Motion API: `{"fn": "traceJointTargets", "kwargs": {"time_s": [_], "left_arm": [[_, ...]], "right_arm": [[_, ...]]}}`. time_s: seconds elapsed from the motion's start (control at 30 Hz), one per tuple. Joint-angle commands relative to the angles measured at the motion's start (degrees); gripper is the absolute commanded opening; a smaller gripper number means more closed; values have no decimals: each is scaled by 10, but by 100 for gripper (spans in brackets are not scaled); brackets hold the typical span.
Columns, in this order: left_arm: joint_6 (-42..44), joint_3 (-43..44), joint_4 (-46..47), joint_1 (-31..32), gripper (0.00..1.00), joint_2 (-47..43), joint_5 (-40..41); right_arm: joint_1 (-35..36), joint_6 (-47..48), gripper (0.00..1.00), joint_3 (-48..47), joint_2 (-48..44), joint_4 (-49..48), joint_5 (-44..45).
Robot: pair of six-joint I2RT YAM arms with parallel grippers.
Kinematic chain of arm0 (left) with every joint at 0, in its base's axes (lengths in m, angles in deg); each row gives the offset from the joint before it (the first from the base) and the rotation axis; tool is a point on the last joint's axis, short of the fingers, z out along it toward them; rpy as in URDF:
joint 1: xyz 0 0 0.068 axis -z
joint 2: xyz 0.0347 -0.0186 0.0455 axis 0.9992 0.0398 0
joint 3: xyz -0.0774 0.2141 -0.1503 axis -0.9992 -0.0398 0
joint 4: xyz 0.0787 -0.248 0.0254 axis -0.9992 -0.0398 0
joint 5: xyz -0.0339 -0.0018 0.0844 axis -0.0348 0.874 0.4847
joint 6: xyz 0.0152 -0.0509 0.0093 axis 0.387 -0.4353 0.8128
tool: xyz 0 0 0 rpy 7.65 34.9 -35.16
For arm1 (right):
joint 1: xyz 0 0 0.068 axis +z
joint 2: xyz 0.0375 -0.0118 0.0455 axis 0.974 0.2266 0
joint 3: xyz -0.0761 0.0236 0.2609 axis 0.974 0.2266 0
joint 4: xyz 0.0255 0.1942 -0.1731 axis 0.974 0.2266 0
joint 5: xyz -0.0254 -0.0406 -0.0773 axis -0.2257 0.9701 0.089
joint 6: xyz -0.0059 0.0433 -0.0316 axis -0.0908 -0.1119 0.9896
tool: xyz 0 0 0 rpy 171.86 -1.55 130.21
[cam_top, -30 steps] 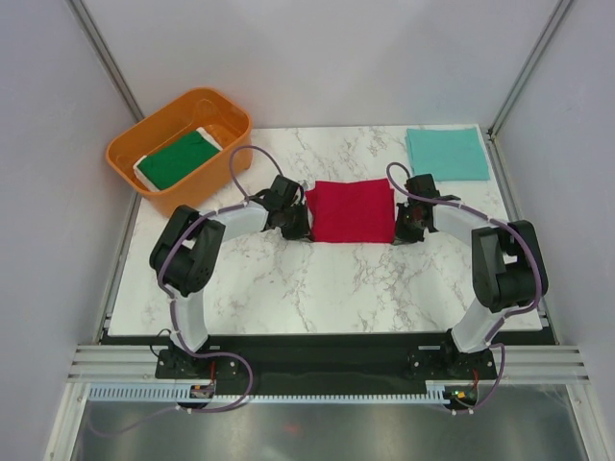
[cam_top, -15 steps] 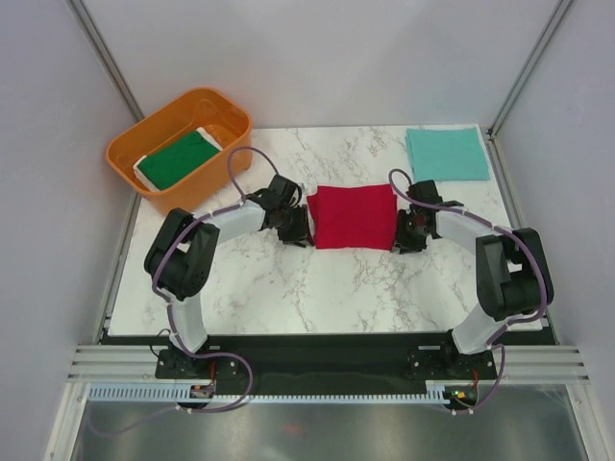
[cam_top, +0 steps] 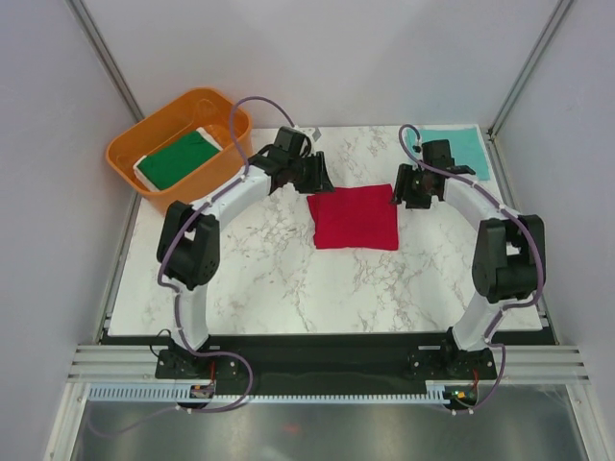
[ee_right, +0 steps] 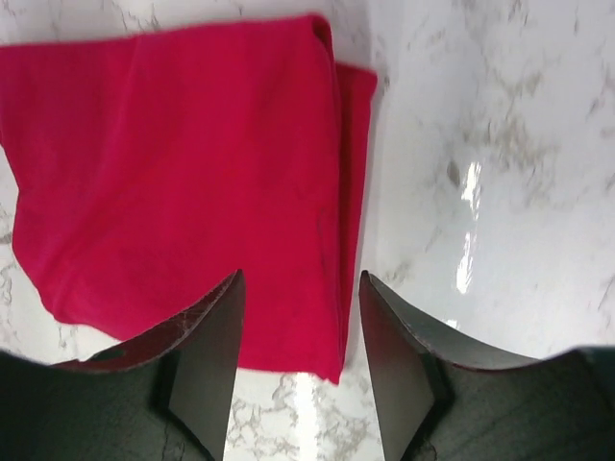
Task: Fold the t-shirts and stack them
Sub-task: Fold the tshirt
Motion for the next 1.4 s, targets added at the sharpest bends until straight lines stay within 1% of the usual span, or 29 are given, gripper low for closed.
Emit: {"fn": "traceJointTargets", "kwargs": {"time_s": [0.0, 0.03, 0.17, 0.27, 0.4, 0.53, 0.6, 0.77, 0.8, 0.9, 0.93, 1.0, 1.03, 1.13, 1.2, 1.27, 1.3, 1.37], "left_arm": [[36, 65, -5, -6, 41, 65, -19], [37, 78, -5, -10, 41, 90, -20], [33, 136, -5, -19, 41, 140, -26], [28, 152, -5, -23, 41, 163, -29], [28, 176, -4, -25, 41, 200, -34], [28, 188, -3, -25, 41, 216, -38], [30, 195, -3, -25, 41, 221, -36], [33, 196, -2, -28, 41, 230, -21], [32, 191, -2, -29, 41, 230, -8], [24, 180, -2, -37, 41, 232, 12], [16, 178, -3, -41, 41, 234, 13], [7, 176, -3, -49, 41, 243, 13], [-3, 174, -3, -53, 41, 245, 13], [-11, 168, -4, -60, 41, 254, 23], [-13, 169, -3, -64, 41, 264, 22], [-14, 172, -4, -64, 41, 269, 12], [-11, 174, -3, -64, 41, 271, -3], [-8, 182, -2, -64, 42, 268, -19]], "right_arm": [[-11, 46, 59, -51, 46, -24, -39], [-14, 50, 60, -71, 55, -26, -41], [-24, 60, 63, -111, 105, -41, -75], [-24, 80, 65, -134, 135, -50, -94], [-35, 91, 65, -162, 172, -52, -89], [-41, 87, 65, -160, 189, -99, -128], [-41, 90, 65, -166, 203, -104, -151], [-43, 88, 63, -188, 237, -115, -148], [-44, 85, 62, -192, 243, -117, -148], [-46, 85, 44, -195, 261, -123, -149], [-49, 82, 32, -191, 262, -132, -138], [-58, 66, 23, -166, 259, -152, -139], [-58, 57, 17, -158, 259, -174, -150], [-84, 39, 9, -137, 266, -198, -166], [-88, 37, 9, -131, 270, -202, -175], [-89, 34, 13, -131, 272, -202, -184], [-89, 31, 22, -129, 269, -204, -187], [-89, 25, 32, -129, 253, -204, -187]]}}
